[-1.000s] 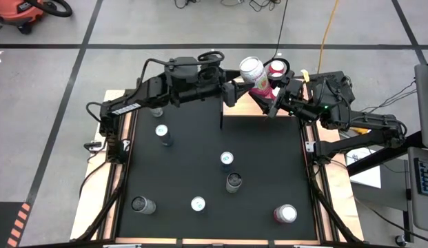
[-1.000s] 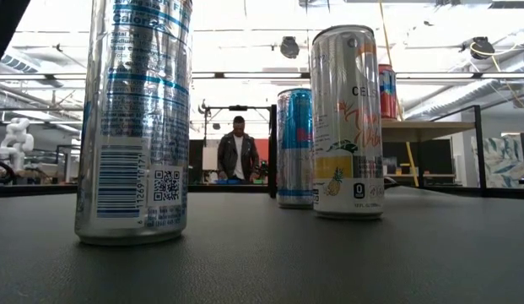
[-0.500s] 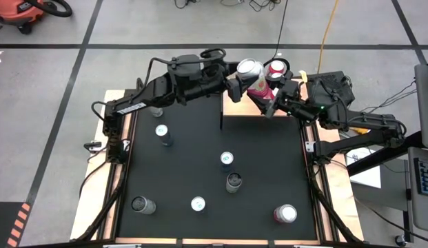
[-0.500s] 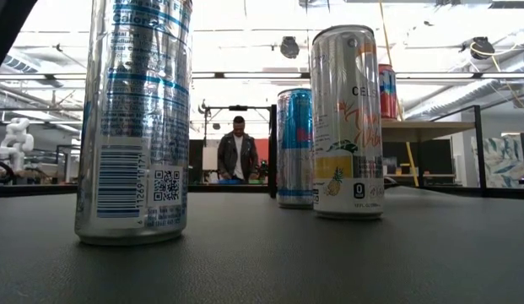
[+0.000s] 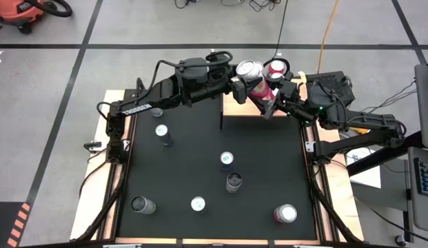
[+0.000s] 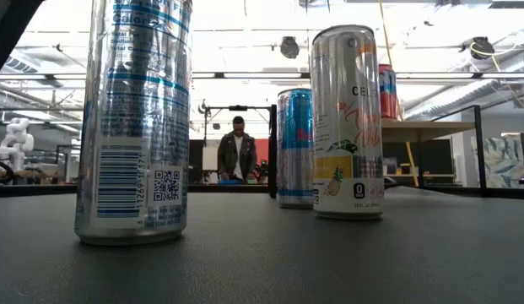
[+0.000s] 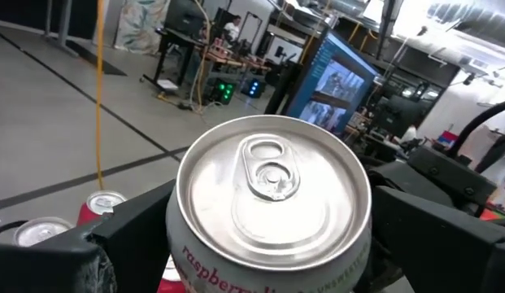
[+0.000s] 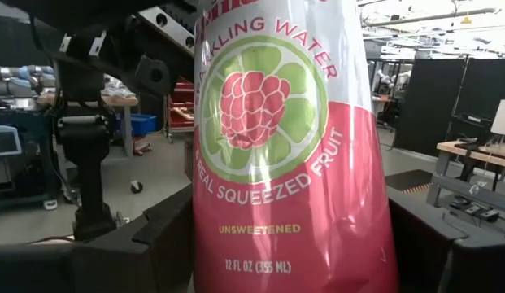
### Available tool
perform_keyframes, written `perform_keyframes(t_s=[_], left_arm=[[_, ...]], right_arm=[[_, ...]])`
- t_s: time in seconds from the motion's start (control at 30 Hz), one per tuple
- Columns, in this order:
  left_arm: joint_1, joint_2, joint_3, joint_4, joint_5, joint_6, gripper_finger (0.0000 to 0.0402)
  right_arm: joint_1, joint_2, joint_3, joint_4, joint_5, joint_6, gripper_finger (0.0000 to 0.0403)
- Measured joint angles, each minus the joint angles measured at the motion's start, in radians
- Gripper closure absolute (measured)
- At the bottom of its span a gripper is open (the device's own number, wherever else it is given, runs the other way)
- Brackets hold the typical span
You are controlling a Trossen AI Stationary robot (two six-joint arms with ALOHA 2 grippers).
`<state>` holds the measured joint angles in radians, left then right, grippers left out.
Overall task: Place canned beverage on shelf
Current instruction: Put the top pink white soda can on the shelf aligned with the other pink white soda can
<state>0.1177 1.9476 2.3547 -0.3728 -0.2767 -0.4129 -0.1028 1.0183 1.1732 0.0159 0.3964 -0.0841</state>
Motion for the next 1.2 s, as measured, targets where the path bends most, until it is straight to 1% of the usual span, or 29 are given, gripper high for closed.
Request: perform_keyframes(t_s=[0.23, 0.53, 0.67, 0.83, 1.0, 1.1, 1.2], left_arm=[[0.001, 0.0, 0.0, 0.0, -0.042, 0.001, 0.0007], [0.002, 0.0, 0.0, -0.007, -0.038, 0.024, 0.0076], [0.005, -0.001, 0.0, -0.009, -0.021, 0.053, 0.0095], [0.007, -0.002, 0.0, -0.013, -0.013, 0.053, 0.0102], [0.006, -0.002, 0.0, -0.01, -0.011, 0.062, 0.0103], [0.004, -0.002, -0.001, -0.007, -0.01, 0.065, 0.0104], [0.004, -0.002, -0.001, -0.007, 0.015, 0.112, 0.0104]], right_arm=[[0.0, 0.0, -0.001, -0.006, 0.027, -0.015, 0.0124], [0.0, 0.0, -0.001, -0.006, 0.027, -0.017, 0.0124], [0.0, -0.002, -0.001, -0.007, 0.028, -0.018, 0.012], [0.0, -0.002, -0.001, -0.011, 0.027, 0.006, 0.0098], [0.0, -0.003, -0.001, -0.027, 0.021, 0.069, 0.006], [0.0, -0.014, -0.001, -0.083, 0.019, 0.119, 0.004], [0.0, -0.038, -0.001, -0.166, 0.013, 0.156, 0.0026]])
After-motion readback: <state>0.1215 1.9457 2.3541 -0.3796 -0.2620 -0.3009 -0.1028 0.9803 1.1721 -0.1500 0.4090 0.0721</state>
